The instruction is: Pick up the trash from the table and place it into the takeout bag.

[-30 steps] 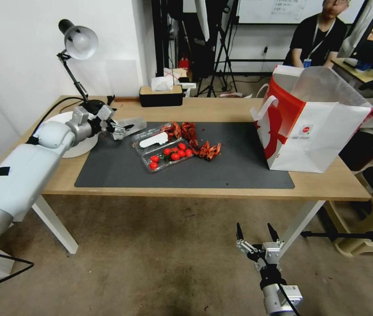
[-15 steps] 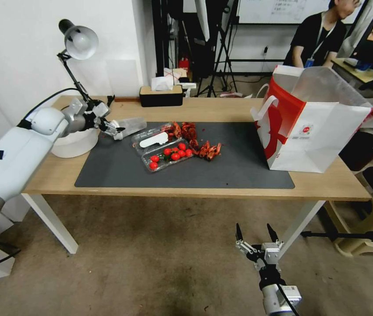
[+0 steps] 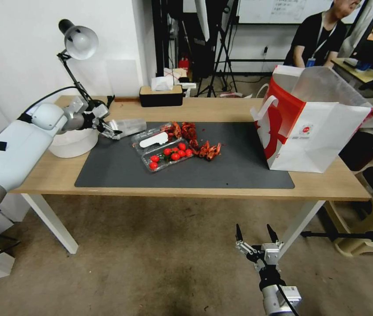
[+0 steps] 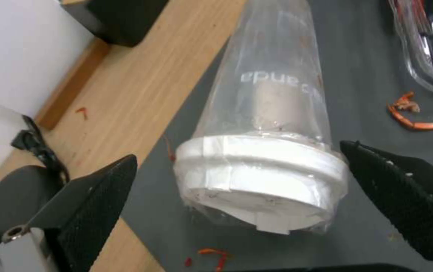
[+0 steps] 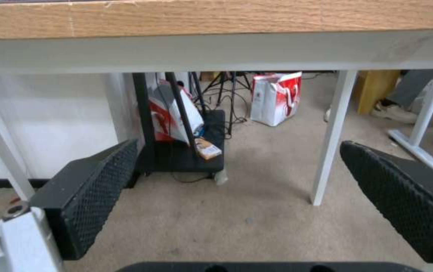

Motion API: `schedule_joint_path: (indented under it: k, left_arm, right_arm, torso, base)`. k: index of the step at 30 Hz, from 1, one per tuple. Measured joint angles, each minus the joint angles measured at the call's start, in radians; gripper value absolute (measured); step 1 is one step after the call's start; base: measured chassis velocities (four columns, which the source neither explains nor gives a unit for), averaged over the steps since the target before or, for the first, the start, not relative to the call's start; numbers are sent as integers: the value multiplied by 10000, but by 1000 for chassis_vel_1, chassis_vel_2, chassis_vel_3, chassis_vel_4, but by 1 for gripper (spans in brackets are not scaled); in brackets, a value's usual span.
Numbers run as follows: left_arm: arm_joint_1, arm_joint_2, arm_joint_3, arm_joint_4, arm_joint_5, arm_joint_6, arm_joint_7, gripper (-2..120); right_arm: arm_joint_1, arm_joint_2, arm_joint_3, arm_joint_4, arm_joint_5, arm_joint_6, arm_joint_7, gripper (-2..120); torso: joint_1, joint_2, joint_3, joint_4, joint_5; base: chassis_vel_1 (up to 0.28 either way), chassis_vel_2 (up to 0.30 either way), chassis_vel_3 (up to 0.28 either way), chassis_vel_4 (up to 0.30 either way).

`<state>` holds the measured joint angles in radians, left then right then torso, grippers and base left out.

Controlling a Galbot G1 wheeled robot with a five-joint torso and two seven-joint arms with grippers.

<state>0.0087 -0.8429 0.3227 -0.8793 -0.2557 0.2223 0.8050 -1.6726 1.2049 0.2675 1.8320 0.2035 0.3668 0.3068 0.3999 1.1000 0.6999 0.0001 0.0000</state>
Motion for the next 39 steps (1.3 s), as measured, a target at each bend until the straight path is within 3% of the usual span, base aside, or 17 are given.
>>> schedule_joint_path:
  k: [26,29,31,33,34,39]
  left_arm:
    - [-265,-556,219,857,739,-143,295,100]
    - [-313,-620,203,963,815,-148,357,97]
    - [-342,-668,185,1014,844,-141,358,87]
    - [-346,-673,183,1018,844,-138,359,85]
    - [-355,-684,180,1022,845,-128,359,78]
    - [-391,-726,174,1020,842,-90,393,68]
  right_arm:
    - [16,-41,-46,-53,2,63,11,100]
    - [34,-44,-54,-67,3,75,11,100]
    - [37,-45,-66,-70,3,80,11,100]
    - [38,-44,-69,-70,3,82,11,100]
    - [36,-43,-73,-72,3,87,11,100]
    - [9,-40,-82,-73,-3,111,11,100]
  torso:
    - [0,0,1,0,1]
    - [1,0,0,-1,0]
    - [0,0,0,-1,0]
    - [1,0,1,-1,0]
    - [1,0,0,-2,0]
    - [1,0,-1,-2,1]
  base:
    - [0,0,0,0]
    - [0,0,0,0]
    - [0,0,0,0]
    - [0,0,0,0]
    - [0,0,0,0]
    - [0,0,0,0]
